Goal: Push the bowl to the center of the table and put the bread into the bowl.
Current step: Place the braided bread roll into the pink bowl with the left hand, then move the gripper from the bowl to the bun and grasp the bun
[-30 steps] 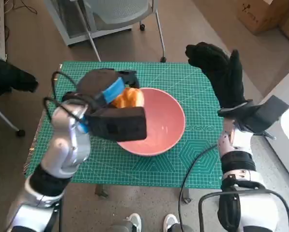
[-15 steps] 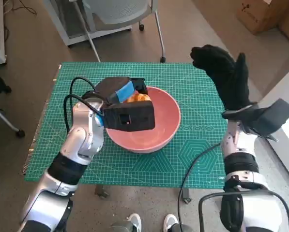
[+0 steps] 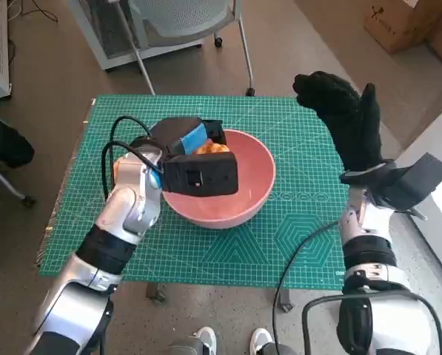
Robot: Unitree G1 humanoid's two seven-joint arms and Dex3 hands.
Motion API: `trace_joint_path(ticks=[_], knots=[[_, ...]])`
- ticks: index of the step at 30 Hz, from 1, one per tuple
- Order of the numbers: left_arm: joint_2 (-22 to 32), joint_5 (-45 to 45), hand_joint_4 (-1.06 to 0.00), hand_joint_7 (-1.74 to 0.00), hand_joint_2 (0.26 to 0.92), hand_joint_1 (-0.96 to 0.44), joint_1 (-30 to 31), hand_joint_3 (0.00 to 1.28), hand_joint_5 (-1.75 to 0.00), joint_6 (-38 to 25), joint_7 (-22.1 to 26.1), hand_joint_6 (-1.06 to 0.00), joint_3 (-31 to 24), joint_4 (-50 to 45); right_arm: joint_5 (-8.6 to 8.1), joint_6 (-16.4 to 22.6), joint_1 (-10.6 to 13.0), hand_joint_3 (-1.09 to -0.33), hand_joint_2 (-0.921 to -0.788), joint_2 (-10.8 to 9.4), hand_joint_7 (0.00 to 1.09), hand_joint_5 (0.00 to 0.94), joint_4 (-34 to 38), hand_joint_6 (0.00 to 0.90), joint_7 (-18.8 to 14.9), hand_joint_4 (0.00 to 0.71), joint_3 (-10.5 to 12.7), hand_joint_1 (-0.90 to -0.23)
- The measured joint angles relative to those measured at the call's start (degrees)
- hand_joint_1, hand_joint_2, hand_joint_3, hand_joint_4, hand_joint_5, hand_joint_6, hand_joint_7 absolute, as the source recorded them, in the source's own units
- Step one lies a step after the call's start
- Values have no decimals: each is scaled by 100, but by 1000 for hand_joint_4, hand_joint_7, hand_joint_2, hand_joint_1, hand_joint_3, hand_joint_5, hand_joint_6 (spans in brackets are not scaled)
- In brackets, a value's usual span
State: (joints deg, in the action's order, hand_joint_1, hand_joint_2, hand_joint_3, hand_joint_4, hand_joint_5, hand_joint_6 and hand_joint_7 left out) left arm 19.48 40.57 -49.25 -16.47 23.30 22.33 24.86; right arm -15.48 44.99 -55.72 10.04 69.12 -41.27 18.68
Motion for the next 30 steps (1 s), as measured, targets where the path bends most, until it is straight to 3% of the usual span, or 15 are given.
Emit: trace_joint_path(ticks=[1,2,3,6,12,30], knots=[[-5,-59,-462,-513,896,162,0,157,-1147,-19,65,-465,-14,0,0,-8,0,-694,-921,0,6,8,-3,359,8,193,-4,-702],[-14,-131,-367,-334,869,90,0,122,-766,-70,150,-429,-32,-3,0,-14,0,-691,-921,1,5,7,-5,358,15,194,-8,-703],[-29,-222,-274,-214,849,37,-1,93,-490,-136,259,-390,-59,-12,0,-19,0,-689,-921,1,4,7,-7,357,24,194,-12,-704],[-74,-452,-135,-70,823,-32,2,53,-160,-390,561,-332,-103,-74,1,-33,0,-688,-921,2,3,7,-8,355,39,198,-26,-704],[-114,-723,-68,-8,802,-87,17,22,-18,-690,764,-295,-206,-410,11,-36,0,-688,-921,3,1,10,-5,352,49,211,-69,-707],[362,-772,-42,-2,792,-215,658,1,0,-384,739,-269,-429,-2422,5,-117,5,-679,-921,-1,2,12,10,353,85,248,-100,-707]])
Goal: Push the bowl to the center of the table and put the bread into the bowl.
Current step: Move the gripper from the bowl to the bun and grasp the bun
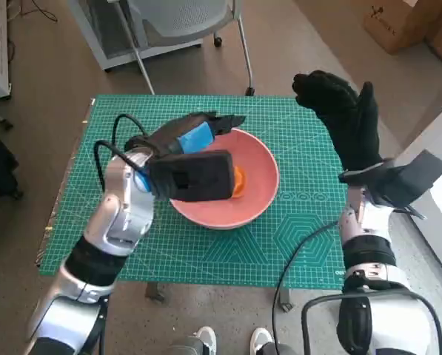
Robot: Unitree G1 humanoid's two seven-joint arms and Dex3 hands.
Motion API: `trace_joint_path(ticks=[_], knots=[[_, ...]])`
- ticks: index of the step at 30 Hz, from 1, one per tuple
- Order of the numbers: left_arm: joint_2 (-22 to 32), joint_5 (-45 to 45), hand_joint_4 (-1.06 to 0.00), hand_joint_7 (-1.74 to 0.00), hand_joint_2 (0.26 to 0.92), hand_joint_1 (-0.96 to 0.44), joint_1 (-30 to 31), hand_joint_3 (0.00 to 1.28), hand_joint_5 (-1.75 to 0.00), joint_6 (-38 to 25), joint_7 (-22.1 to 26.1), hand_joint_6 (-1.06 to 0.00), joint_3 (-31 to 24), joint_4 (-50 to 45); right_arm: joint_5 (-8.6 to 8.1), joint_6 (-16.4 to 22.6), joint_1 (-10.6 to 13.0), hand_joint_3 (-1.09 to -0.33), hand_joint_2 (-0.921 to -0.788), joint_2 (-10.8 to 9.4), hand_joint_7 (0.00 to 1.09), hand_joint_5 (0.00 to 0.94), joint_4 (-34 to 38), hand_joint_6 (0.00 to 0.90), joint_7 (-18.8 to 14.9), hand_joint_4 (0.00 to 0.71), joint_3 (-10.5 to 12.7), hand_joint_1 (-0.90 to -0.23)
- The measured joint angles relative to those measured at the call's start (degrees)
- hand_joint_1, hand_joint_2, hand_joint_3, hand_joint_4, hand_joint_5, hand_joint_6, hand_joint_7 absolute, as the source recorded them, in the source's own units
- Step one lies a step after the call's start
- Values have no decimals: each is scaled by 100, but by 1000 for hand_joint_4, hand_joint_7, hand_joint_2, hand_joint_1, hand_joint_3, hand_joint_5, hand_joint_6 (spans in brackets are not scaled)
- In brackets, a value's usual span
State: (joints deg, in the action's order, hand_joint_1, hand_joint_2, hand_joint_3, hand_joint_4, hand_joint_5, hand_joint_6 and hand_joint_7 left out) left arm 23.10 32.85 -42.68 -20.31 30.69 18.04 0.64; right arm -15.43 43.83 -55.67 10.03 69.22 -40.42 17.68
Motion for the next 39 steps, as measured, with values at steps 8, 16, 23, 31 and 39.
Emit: trace_joint_path(ticks=[8,16,23,31,39], knots=[[384,-186,-43,-4,770,-214,627,0,-2,51,-3,-273,-757,-1505,-8,-9,8,-677,-921,-2,0,1,-3,343,-53,229,6,-693],[1052,-4,-71,-10,715,-75,1158,1,-6,-430,184,-300,-1736,-2968,-17,-14,15,-713,-921,12,1,0,7,333,-103,213,34,-681],[1623,282,-27,-1,703,14,1551,1,-2,-1021,564,-275,-2206,-3489,-15,-13,15,-734,-921,12,2,0,23,336,-157,211,41,-674],[1932,321,0,0,711,144,2065,5,1,-1567,956,-221,-2296,-3502,-17,-11,15,-746,-921,2,1,1,49,335,-176,209,51,-666],[2117,640,1,-1,711,162,2273,5,1,-1653,953,-209,-2021,-3361,-23,-22,10,-752,-921,-13,0,0,66,329,-258,203,68,-664]])
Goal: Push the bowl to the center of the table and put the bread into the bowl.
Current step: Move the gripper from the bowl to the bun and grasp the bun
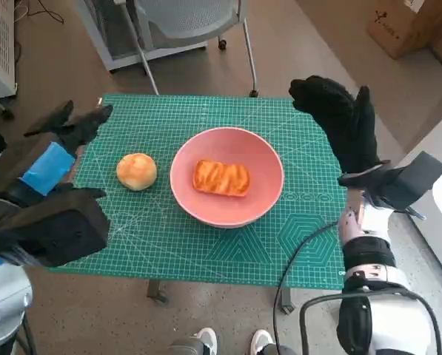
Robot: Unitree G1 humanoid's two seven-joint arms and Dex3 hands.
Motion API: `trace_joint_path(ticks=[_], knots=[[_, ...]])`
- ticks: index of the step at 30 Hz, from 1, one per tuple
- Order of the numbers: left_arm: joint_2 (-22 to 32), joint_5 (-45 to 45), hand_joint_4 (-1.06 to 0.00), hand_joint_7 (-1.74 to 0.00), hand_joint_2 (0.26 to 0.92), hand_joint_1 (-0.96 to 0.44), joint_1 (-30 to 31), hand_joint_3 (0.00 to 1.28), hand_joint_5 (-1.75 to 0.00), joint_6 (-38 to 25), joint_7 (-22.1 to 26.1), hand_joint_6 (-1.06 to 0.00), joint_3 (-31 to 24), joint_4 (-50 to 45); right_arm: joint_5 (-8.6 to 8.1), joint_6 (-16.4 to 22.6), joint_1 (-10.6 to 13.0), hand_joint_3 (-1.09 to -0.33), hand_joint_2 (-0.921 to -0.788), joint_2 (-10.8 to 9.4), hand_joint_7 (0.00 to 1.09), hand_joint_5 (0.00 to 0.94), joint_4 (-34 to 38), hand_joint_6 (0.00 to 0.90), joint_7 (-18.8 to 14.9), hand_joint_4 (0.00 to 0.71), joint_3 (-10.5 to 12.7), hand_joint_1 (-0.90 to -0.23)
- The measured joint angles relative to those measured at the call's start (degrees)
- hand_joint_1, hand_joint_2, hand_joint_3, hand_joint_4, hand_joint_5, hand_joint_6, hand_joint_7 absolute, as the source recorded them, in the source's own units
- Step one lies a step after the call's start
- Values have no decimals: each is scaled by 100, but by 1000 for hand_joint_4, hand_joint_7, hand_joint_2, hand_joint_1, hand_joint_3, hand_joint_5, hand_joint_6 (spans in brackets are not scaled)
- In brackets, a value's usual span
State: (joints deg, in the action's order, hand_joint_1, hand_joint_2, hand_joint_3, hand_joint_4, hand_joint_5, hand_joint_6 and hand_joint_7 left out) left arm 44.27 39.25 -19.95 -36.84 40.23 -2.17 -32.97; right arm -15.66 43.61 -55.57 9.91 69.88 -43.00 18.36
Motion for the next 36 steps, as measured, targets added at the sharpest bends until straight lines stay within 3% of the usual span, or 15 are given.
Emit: trace_joint_path(ticks=[13,25,36], knots=[[3,177,1,-4,706,87,-42,1,1,204,-269,-218,518,891,-10,-115,-104,-760,-921,-18,3,0,34,327,-90,196,33,-671],[-79,212,-20,-2,706,-11,-697,1,-5,539,-484,-215,1066,2459,-24,-119,-147,-765,-921,-24,10,2,36,346,-179,200,95,-669],[-390,279,-21,-2,708,-17,-1499,1,-1,833,-886,-219,1534,3974,-36,-185,-153,-765,-921,28,9,3,45,352,-237,206,154,-673]])
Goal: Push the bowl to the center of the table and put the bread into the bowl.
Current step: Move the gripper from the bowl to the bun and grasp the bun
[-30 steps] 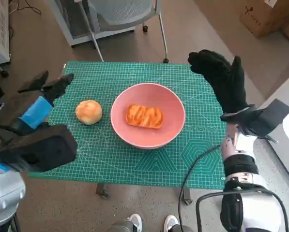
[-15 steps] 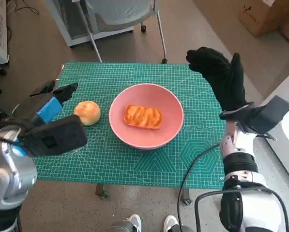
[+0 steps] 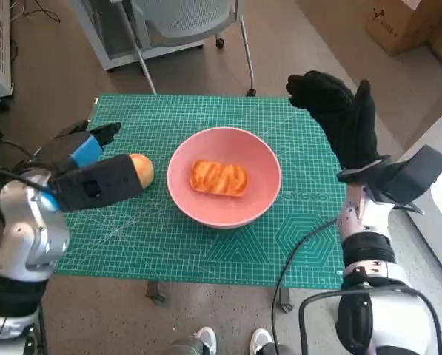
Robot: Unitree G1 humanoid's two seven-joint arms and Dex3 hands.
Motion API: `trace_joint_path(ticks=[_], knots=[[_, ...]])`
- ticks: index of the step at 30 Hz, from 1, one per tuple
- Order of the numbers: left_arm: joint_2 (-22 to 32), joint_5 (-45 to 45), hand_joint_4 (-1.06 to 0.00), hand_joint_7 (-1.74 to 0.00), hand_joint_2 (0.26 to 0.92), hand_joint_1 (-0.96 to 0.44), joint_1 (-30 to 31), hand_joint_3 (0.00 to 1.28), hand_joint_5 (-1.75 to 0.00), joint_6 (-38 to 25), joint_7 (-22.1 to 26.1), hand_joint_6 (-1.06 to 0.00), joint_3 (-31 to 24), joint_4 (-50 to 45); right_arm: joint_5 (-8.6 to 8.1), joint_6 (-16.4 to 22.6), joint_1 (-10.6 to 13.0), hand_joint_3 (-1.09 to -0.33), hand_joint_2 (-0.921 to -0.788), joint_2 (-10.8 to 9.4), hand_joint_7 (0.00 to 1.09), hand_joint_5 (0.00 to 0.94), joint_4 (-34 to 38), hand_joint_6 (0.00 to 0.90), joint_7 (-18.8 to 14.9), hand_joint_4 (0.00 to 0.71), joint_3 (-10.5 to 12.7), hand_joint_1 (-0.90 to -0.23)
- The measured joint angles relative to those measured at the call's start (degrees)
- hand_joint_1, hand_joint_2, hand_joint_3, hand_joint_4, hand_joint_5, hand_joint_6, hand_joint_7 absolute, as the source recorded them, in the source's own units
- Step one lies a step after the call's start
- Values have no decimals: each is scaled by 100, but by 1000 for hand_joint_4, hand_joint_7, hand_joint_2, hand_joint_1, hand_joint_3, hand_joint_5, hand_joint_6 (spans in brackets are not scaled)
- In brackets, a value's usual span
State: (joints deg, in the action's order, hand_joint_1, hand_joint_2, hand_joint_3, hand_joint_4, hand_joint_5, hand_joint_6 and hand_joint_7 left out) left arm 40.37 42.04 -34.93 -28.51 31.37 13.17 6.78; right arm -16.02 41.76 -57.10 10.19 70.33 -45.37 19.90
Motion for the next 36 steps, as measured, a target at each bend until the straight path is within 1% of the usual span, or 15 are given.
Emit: trace_joint_path(ticks=[5,8,16,25,31,36], knots=[[-240,52,-17,-1,709,-27,-376,1,0,60,-135,-218,237,696,8,36,-1,-774,-921,18,3,3,0,342,1,207,-9,-663],[-379,55,-16,0,709,-32,-599,1,0,130,-217,-217,365,1097,52,86,-1,-779,-921,33,2,2,0,340,9,207,-32,-660],[-709,43,-4,0,709,-50,-1108,1,0,471,-544,-211,594,2153,71,130,-3,-781,-921,105,6,1,1,350,81,202,-80,-658],[-975,46,1,0,705,-72,-1469,0,1,795,-766,-198,867,3140,73,152,-2,-781,-921,175,9,5,2,359,156,212,-117,-655],[-1122,46,1,0,703,-72,-1686,0,1,940,-825,-188,1046,3828,75,161,-2,-779,-921,229,8,5,-3,361,230,215,-162,-668],[-1213,14,1,0,704,-76,-1818,1,1,1105,-868,-184,1125,4320,72,161,-1,-774,-921,236,5,4,-15,356,263,214,-180,-680]])
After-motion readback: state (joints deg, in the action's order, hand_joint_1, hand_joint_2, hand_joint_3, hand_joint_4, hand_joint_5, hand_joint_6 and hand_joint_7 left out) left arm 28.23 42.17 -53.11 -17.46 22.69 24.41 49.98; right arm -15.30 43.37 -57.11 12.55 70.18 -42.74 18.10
